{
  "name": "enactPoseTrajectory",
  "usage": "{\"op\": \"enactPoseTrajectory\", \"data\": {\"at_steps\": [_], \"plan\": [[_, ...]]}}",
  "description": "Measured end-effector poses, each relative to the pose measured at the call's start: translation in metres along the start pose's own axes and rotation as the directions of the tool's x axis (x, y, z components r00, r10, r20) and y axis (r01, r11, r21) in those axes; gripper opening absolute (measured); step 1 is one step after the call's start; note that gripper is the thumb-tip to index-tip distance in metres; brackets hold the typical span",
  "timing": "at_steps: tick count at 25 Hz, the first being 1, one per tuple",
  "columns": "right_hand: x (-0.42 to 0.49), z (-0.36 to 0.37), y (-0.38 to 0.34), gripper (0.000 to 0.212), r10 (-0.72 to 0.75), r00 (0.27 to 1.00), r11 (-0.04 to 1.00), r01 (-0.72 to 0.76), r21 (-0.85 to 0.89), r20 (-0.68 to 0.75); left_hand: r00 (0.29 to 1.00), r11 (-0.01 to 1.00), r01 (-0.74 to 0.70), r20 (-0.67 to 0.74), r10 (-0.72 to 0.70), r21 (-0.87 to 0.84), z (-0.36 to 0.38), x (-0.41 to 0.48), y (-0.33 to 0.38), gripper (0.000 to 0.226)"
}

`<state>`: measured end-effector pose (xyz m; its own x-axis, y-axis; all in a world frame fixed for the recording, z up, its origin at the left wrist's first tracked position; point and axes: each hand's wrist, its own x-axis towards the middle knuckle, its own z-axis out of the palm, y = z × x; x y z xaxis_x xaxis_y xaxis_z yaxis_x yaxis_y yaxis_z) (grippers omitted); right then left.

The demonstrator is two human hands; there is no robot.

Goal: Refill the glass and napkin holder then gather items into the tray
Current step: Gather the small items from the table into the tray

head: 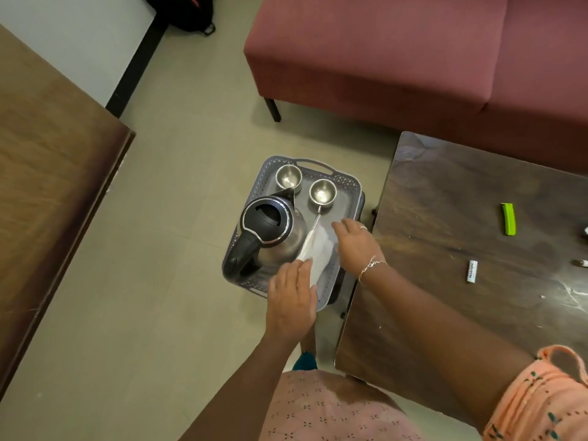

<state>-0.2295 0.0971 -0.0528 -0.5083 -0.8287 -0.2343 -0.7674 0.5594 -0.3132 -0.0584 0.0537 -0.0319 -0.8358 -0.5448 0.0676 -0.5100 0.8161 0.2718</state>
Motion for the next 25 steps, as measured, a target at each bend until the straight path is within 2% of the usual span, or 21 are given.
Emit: {"op": "enactPoseTrajectory", "data": {"at_steps": [2, 3, 8, 11, 13, 19, 23, 25], "plan": [[-0.014, -0.009, 0.011, 0.053, -0.017, 0.995, 1.000, 0.014, -0.027, -0.095, 0.975, 0.972, -0.224, 0.006, 0.224, 0.073, -0.008, 0.009, 0.002, 0.041], [-0.022, -0.017, 0.017, 0.055, -0.004, 0.993, 0.999, 0.000, -0.032, -0.116, 0.957, 0.952, -0.290, 0.029, 0.289, 0.092, -0.012, 0.015, 0.003, 0.038], [-0.079, -0.050, 0.059, 0.051, 0.161, 0.968, 0.985, -0.168, -0.025, -0.191, 0.910, 0.907, -0.411, 0.093, 0.403, 0.089, -0.027, 0.046, 0.009, 0.038], [-0.127, -0.063, 0.092, 0.048, 0.315, 0.900, 0.947, -0.317, 0.046, -0.302, 0.871, 0.874, -0.481, 0.147, 0.468, 0.067, -0.035, 0.064, 0.024, 0.041], [-0.163, -0.068, 0.114, 0.046, 0.399, 0.838, 0.916, -0.381, 0.126, -0.371, 0.846, 0.851, -0.524, 0.147, 0.513, 0.045, -0.039, 0.069, 0.046, 0.035], [-0.285, -0.066, 0.180, 0.042, 0.525, 0.751, 0.851, -0.468, 0.238, -0.401, 0.850, 0.860, -0.509, 0.135, 0.509, -0.038, -0.024, 0.043, 0.127, 0.025], [-0.374, -0.075, 0.234, 0.035, 0.555, 0.741, 0.832, -0.490, 0.261, -0.378, 0.929, 0.941, -0.331, 0.152, 0.337, -0.065, -0.002, -0.008, 0.202, 0.022], [-0.419, -0.081, 0.258, 0.034, 0.571, 0.729, 0.821, -0.511, 0.256, -0.377, 0.929, 0.950, -0.303, 0.200, 0.313, -0.079, 0.008, -0.032, 0.239, 0.021]]}}
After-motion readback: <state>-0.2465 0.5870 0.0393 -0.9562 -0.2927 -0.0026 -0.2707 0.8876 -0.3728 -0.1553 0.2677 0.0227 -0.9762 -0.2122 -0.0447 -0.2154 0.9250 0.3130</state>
